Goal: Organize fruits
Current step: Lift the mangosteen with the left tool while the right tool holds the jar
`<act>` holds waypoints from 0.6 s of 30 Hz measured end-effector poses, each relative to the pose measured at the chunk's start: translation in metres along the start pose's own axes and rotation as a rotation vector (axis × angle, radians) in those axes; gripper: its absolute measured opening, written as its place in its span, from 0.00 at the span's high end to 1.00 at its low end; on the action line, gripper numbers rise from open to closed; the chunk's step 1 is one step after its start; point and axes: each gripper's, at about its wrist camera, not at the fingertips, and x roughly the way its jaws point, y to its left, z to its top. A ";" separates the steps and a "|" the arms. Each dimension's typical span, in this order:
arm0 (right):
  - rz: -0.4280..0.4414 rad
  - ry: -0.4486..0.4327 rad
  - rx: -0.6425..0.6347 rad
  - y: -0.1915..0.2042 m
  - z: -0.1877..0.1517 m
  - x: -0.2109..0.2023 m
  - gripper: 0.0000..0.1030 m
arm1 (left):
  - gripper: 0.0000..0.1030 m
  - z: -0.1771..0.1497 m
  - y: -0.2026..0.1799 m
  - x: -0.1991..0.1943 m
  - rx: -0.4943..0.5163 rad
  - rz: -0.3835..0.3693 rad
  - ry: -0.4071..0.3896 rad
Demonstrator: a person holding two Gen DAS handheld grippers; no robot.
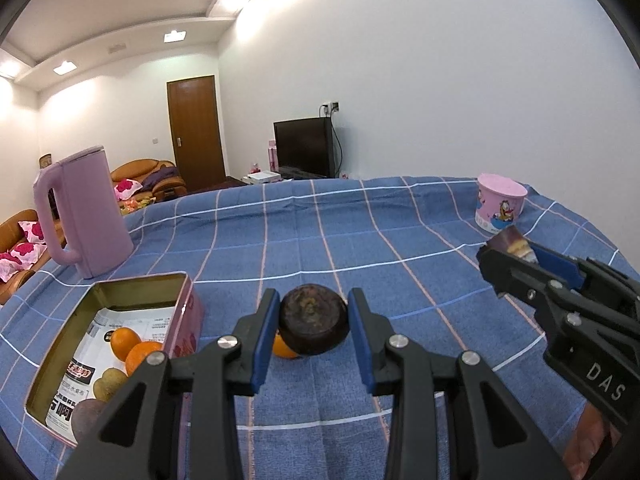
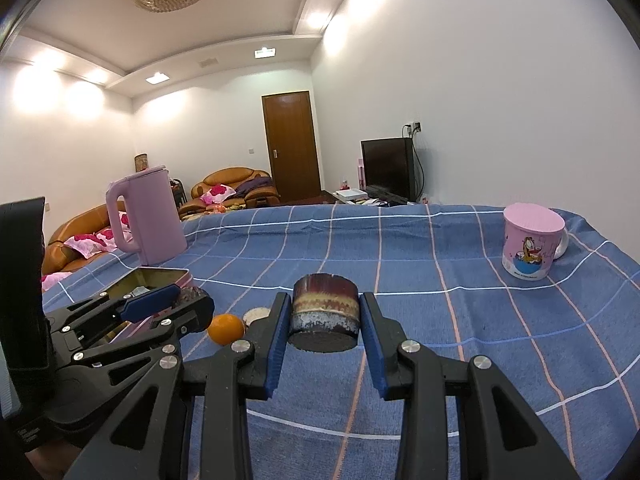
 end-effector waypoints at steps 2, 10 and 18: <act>0.000 -0.003 -0.002 0.000 0.000 0.000 0.64 | 0.64 0.000 0.000 -0.002 -0.001 0.003 -0.008; -0.001 -0.018 -0.022 0.004 0.000 -0.003 0.64 | 0.64 -0.001 0.000 -0.013 0.000 0.019 -0.058; 0.006 -0.027 -0.015 0.007 0.001 -0.003 0.64 | 0.64 0.000 0.007 -0.015 -0.010 0.016 -0.059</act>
